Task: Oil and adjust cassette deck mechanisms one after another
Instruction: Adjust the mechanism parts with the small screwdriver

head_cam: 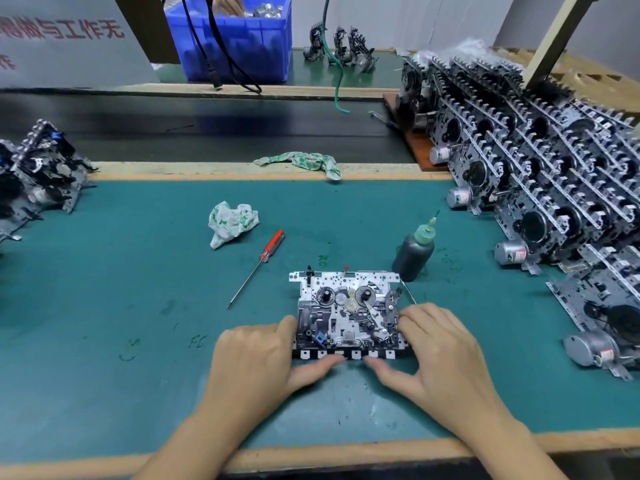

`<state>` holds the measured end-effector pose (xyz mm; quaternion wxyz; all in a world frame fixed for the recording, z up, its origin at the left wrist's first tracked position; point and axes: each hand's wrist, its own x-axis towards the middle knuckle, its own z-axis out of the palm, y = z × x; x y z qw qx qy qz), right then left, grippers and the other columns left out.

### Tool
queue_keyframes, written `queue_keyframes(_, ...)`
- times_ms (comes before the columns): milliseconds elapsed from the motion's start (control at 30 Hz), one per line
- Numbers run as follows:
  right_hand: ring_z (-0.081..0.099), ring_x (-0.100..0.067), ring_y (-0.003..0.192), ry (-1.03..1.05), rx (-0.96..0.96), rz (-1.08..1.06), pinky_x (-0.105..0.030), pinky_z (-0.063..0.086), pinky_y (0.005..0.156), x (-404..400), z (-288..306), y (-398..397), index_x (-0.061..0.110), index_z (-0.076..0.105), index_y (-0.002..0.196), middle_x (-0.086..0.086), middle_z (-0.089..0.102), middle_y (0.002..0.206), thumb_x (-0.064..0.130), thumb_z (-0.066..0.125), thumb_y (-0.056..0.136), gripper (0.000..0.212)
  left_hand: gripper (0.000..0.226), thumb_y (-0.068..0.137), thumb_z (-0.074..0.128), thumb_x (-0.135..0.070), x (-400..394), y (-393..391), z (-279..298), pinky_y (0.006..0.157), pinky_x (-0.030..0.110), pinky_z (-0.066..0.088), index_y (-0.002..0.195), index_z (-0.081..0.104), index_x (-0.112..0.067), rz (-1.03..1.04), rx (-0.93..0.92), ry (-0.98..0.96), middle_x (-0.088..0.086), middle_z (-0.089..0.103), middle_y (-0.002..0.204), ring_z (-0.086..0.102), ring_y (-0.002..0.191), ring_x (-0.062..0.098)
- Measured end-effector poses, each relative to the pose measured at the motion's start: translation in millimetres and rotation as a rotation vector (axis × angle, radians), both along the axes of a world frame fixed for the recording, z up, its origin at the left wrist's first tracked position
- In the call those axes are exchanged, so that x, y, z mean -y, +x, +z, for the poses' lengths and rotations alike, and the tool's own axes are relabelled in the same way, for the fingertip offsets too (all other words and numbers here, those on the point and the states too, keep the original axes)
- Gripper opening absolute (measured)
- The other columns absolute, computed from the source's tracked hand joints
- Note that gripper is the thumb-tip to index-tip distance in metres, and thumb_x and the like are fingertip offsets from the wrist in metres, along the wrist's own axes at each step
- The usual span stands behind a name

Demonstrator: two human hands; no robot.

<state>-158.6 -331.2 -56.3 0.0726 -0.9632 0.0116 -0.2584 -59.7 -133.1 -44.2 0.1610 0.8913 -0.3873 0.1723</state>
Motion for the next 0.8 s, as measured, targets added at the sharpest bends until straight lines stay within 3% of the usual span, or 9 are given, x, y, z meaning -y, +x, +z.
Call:
queue_keyframes(200, 0.047, -0.02, 0.064, 0.006, 0.008, -0.023, -0.027, 0.034, 0.07, 2, 1, 1, 0.011, 0.05, 0.064, 0.001, 0.048, 0.066, 0.061, 0.055, 0.075, 0.051, 0.058, 0.063, 0.046, -0.072, 0, 0, -2, 0.037, 0.017, 0.021, 0.051, 0.042, -0.015, -0.046, -0.074, 0.004, -0.003, 0.039, 0.036, 0.043, 0.031, 0.019)
queue_keyframes(367, 0.052, -0.023, 0.06, -0.075, 0.063, -0.097, -0.031, 0.038, 0.072, 0, -2, 1, 0.012, 0.05, 0.058, 0.0, 0.049, 0.059, 0.065, 0.051, 0.079, 0.057, 0.053, 0.062, 0.049, -0.069, -1, 2, -2, 0.037, 0.017, 0.022, 0.06, 0.028, -0.021, -0.092, -0.079, -0.024, -0.004, 0.038, 0.036, 0.041, 0.03, 0.02)
queue_keyframes(500, 0.049, -0.022, 0.064, -0.074, 0.0, 0.004, -0.029, 0.034, 0.069, 6, 1, 1, 0.011, 0.05, 0.064, 0.0, 0.048, 0.065, 0.061, 0.05, 0.08, 0.053, 0.05, 0.064, 0.049, -0.067, -4, -2, -3, 0.037, 0.019, 0.024, 0.058, 0.034, -0.02, -0.076, -0.112, -0.02, -0.005, 0.039, 0.039, 0.043, 0.033, 0.019)
queue_keyframes(633, 0.053, -0.023, 0.066, -0.128, -0.005, 0.027, -0.029, 0.037, 0.076, 11, 0, 0, 0.009, 0.057, 0.068, -0.001, 0.053, 0.068, 0.056, 0.046, 0.086, 0.052, 0.05, 0.067, 0.049, -0.065, -6, -2, -4, 0.035, 0.02, 0.028, 0.057, 0.036, -0.018, -0.088, -0.113, -0.046, -0.005, 0.039, 0.039, 0.042, 0.033, 0.019)
queue_keyframes(800, 0.048, -0.019, 0.068, 0.0, -0.027, 0.055, -0.024, 0.034, 0.076, 11, -1, -2, 0.01, 0.055, 0.069, 0.002, 0.051, 0.07, 0.063, 0.051, 0.08, 0.055, 0.05, 0.072, 0.049, -0.059, -1, -2, -4, 0.035, 0.019, 0.024, 0.05, 0.04, -0.014, -0.039, -0.063, -0.058, -0.002, 0.037, 0.036, 0.041, 0.03, 0.021)
